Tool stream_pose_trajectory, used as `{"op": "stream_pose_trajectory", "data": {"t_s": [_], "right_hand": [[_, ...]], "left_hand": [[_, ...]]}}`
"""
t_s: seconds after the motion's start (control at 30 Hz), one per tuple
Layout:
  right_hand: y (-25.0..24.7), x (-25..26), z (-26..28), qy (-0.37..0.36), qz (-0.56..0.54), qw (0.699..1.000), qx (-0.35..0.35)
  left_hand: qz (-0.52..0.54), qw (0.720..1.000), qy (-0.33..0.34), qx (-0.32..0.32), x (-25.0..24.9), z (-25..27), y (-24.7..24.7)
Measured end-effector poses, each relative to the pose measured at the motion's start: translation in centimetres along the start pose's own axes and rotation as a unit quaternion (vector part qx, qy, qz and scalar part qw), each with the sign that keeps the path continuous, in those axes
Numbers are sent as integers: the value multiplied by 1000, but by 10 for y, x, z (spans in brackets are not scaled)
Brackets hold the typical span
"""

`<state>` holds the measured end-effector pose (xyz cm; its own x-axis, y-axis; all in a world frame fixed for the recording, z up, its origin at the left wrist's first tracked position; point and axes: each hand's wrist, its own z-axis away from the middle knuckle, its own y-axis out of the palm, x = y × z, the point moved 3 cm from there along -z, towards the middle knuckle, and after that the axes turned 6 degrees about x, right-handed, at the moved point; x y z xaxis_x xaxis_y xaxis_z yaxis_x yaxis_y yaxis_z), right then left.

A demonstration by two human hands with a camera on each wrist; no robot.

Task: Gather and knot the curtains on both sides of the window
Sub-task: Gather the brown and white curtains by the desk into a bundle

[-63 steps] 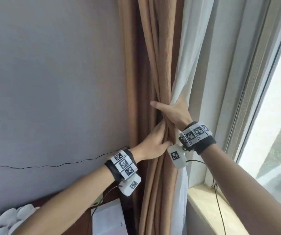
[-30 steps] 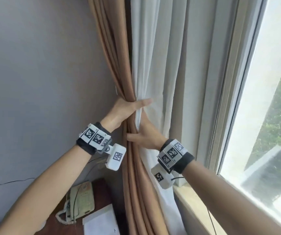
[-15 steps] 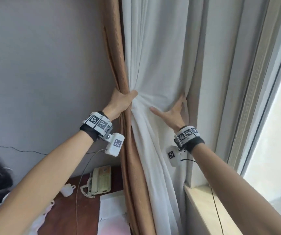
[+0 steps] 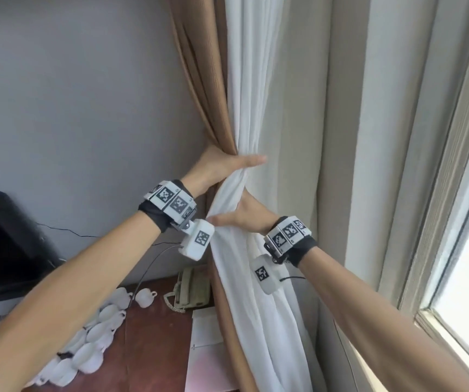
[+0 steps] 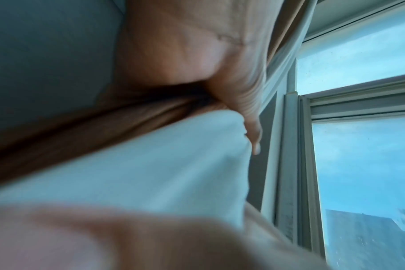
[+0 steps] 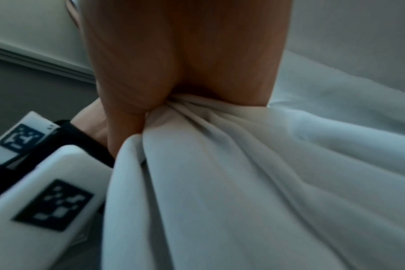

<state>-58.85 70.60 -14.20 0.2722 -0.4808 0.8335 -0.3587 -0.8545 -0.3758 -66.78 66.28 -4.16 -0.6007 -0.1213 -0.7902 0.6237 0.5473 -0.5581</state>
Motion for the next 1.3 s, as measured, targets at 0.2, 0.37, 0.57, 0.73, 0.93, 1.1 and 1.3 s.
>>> {"op": "stream_pose_trajectory", "data": {"t_s": [0.2,0.37,0.57,0.73,0.93,1.1,1.3], "right_hand": [[-29,2,33,3,-33,999,-29],[-72,-4,49,27,20,948,-318],[-137,-39,21,231,-8,884,-407],[-132,-35,0,223,-104,924,-293],[-73,-16,15,131,-161,962,-180],[-48,-19,35,168,-2,970,-177],[-46,-17,32,124,28,950,-285]], "left_hand": [[79,988,-20,-127,6,-19,8],[122,981,-15,-152,8,-31,13],[146,981,-3,-130,15,-37,14],[149,979,-5,-136,23,-42,2],[145,983,-20,-113,20,-53,2],[131,989,-4,-67,10,-49,24],[125,986,81,79,-11,-15,62]]}}
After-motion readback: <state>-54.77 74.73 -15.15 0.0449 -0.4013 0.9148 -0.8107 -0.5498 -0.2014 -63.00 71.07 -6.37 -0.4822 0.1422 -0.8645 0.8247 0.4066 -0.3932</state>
